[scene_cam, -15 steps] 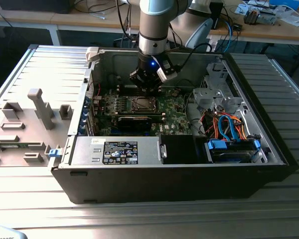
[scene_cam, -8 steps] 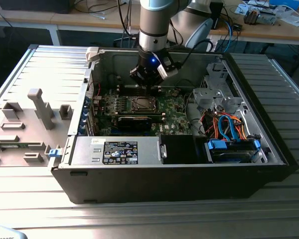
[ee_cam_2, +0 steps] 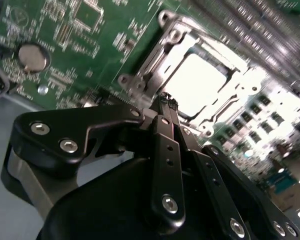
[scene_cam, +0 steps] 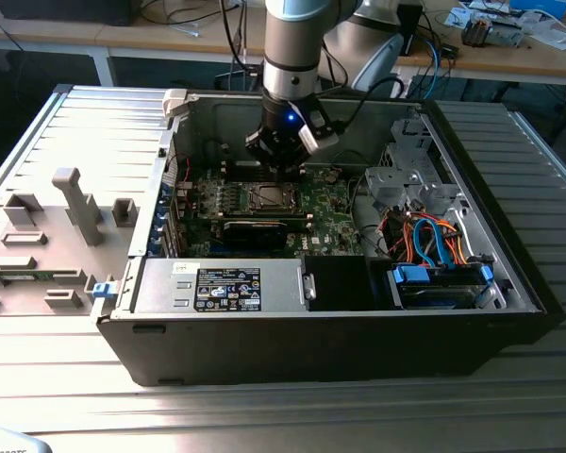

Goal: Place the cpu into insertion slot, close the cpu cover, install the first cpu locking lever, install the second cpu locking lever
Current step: 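Install the first cpu locking lever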

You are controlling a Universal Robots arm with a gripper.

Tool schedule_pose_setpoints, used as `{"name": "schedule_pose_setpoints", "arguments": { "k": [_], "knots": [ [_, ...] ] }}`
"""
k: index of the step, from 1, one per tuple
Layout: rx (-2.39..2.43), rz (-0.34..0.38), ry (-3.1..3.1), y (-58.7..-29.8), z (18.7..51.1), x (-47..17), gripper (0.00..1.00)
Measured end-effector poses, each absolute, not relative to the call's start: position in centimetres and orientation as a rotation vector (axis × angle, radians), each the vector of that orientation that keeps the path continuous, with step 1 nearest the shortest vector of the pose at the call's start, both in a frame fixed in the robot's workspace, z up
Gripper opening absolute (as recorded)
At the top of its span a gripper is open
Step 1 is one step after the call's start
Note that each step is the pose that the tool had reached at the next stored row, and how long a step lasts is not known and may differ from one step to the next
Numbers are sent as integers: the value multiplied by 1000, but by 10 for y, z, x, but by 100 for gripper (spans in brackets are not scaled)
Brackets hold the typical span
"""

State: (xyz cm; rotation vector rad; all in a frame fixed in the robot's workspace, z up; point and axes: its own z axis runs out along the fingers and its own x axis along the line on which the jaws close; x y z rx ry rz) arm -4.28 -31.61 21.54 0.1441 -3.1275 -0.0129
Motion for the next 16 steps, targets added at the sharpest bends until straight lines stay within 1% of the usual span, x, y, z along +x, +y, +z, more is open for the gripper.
{"name": "schedule_pose_setpoints", "arguments": {
  "k": [5, 9, 16],
  "knots": [
    [143, -2, -3127, -328, 215, -43, 11],
    [142, 6, -3127, -331, 216, -43, 11],
    [142, 17, -3127, -332, 231, -43, 11]
  ]
}}
